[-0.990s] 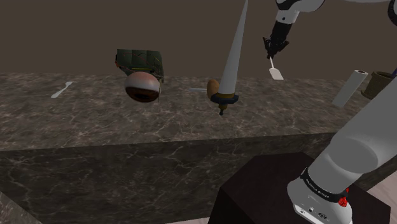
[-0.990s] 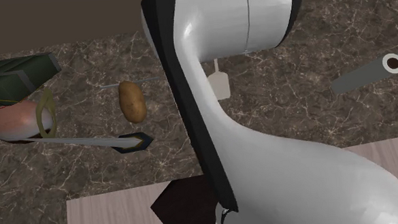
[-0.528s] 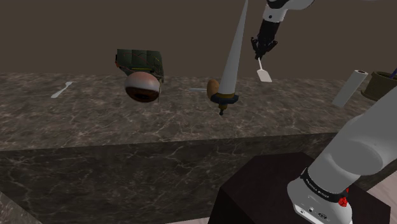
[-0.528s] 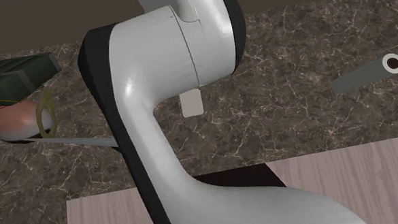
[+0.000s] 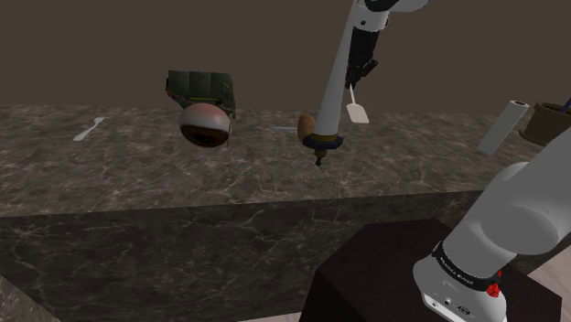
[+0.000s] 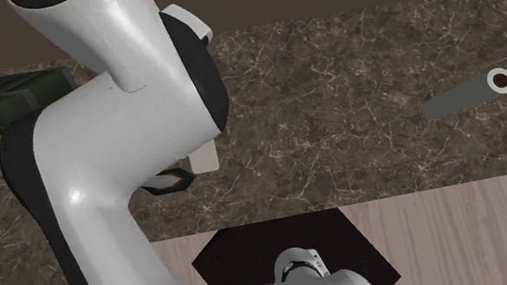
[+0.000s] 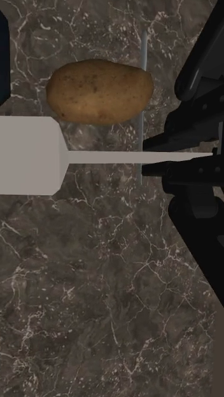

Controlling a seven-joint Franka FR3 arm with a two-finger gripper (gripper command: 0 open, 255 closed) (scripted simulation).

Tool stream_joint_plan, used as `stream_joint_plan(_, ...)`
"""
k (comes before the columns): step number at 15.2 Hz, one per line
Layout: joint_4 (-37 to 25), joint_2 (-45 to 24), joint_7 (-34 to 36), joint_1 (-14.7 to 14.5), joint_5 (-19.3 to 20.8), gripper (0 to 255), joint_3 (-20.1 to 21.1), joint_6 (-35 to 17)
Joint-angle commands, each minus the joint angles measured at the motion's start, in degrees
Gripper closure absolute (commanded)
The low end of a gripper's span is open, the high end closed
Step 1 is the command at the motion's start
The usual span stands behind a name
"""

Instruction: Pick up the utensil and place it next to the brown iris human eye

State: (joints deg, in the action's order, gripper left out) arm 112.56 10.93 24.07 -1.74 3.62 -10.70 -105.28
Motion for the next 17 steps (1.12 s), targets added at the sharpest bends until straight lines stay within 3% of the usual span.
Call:
stream_joint_plan(1,-0.1,-0.4,2.8,-1.1,-0.2,255,1.6,-0.1)
stream_joint_plan(9,-3.5,-3.6,13.4,-5.7,-0.9,255,8.0,0.6)
stream_joint_plan(17,-11.4,-10.3,23.6,-10.4,-0.8,255,13.6,2.1)
